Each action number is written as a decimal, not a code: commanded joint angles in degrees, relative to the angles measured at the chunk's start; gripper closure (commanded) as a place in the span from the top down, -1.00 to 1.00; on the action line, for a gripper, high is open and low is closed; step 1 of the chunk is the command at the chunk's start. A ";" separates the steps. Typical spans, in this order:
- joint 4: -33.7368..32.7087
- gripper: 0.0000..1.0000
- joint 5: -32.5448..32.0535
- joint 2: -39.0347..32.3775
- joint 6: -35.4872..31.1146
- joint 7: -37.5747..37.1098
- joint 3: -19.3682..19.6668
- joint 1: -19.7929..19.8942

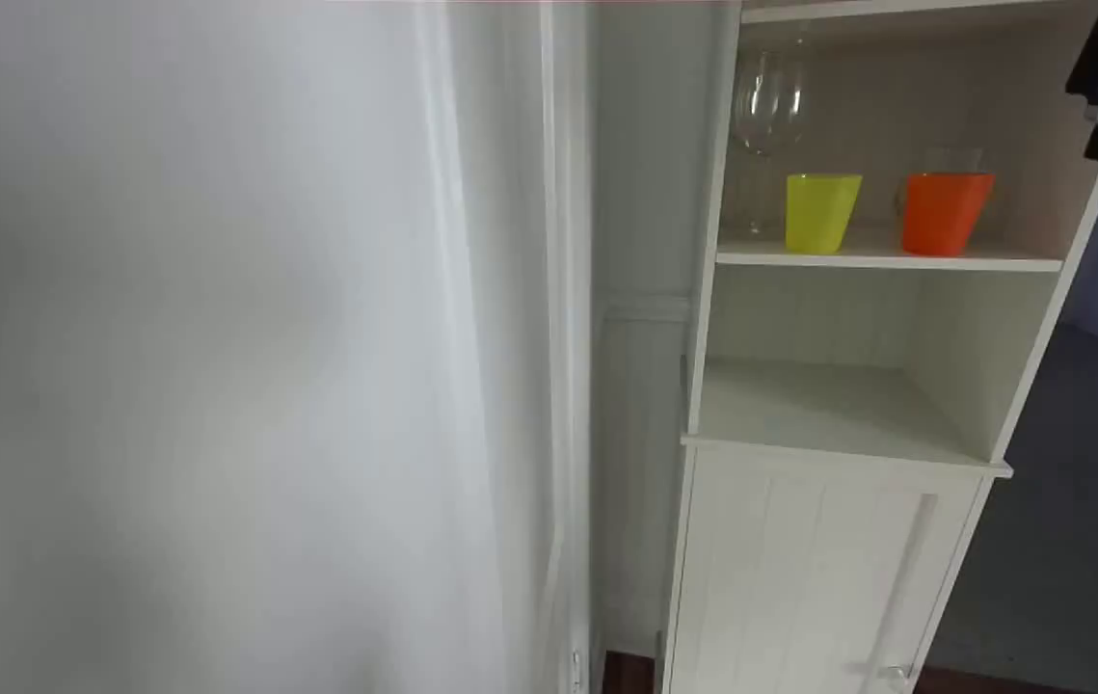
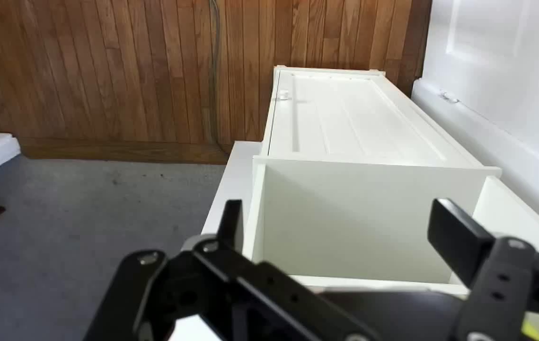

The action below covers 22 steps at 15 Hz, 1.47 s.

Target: Move the orange cup to the top shelf

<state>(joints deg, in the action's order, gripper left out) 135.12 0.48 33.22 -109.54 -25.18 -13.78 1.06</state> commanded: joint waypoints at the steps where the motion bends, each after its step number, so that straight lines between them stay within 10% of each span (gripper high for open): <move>1: -0.09 1.00 -0.44 -0.14 0.09 -0.36 0.67 -0.83; 8: 2.66 1.00 7.64 -2.04 -4.64 -8.84 2.71 0.16; 22: 11.67 1.00 15.28 -3.74 -43.93 -28.98 2.52 1.00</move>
<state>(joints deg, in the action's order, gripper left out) 145.15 13.61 30.16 -146.52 -49.45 -10.34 1.45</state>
